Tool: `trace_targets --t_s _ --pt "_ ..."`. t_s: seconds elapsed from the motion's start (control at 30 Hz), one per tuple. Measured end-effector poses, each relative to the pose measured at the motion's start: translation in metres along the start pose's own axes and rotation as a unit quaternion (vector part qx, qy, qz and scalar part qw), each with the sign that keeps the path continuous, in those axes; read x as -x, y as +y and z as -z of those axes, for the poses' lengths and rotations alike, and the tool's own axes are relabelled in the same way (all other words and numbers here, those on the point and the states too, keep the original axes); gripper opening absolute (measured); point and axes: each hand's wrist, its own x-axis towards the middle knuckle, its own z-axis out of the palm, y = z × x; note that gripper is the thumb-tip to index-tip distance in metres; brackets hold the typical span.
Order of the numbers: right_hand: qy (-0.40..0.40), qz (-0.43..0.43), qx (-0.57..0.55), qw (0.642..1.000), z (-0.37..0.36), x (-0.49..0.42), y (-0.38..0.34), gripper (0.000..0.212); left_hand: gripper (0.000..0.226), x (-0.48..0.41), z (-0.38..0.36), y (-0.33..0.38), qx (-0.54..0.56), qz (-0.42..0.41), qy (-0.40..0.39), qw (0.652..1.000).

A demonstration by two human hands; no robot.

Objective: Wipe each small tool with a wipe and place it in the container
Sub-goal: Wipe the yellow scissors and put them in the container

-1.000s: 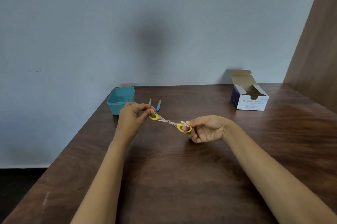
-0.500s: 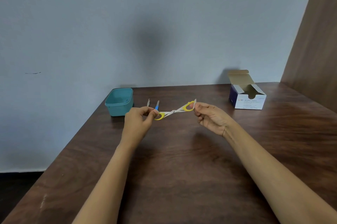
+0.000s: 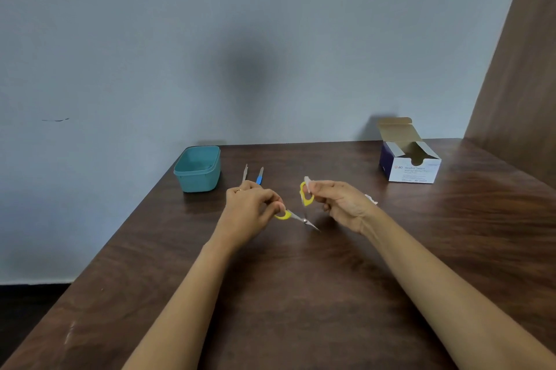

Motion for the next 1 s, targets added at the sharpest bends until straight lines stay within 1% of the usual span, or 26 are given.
trace_targets --t_s 0.07,0.23,0.37,0.43,0.57,0.67,0.73,0.83,0.93,1.0 --pt "-0.003 -0.005 0.018 1.000 -0.006 0.001 -0.001 0.014 0.009 -0.001 -0.002 0.003 -0.006 -0.007 0.011 1.000" --pt "0.025 -0.005 -0.011 1.000 -0.007 0.002 -0.009 0.014 0.011 0.000 -0.001 0.001 0.033 0.009 0.062 0.997" --pt "0.044 -0.016 -0.033 0.998 -0.008 0.003 -0.007 0.016 0.010 -0.001 -0.001 -0.001 0.052 0.022 0.070 0.996" --pt "0.066 -0.002 -0.037 0.997 -0.010 0.003 -0.007 0.014 0.012 -0.002 -0.001 -0.001 0.062 0.027 0.076 0.995" --pt "0.087 0.041 0.011 0.995 -0.015 0.006 -0.007 0.012 0.014 -0.002 -0.002 0.003 0.066 0.022 0.085 0.994" --pt "0.061 0.066 0.047 0.995 -0.017 0.006 -0.004 0.013 0.015 -0.001 -0.004 0.006 0.059 0.018 0.086 0.994" --pt "0.039 0.074 0.079 0.993 -0.019 0.007 -0.002 0.009 0.012 -0.002 -0.003 0.006 0.058 0.025 0.104 0.993" --pt "0.031 0.073 0.137 0.987 -0.018 0.006 0.001 0.008 0.011 -0.002 0.000 0.004 0.058 0.042 0.130 0.989" --pt "0.032 0.049 0.189 0.980 -0.016 0.005 0.000 0.013 0.011 -0.002 0.001 0.004 0.046 0.044 0.125 0.990" --pt "0.023 0.029 0.194 0.980 -0.013 0.007 -0.006 0.011 0.011 -0.002 0.000 0.003 0.048 0.047 0.118 0.991"
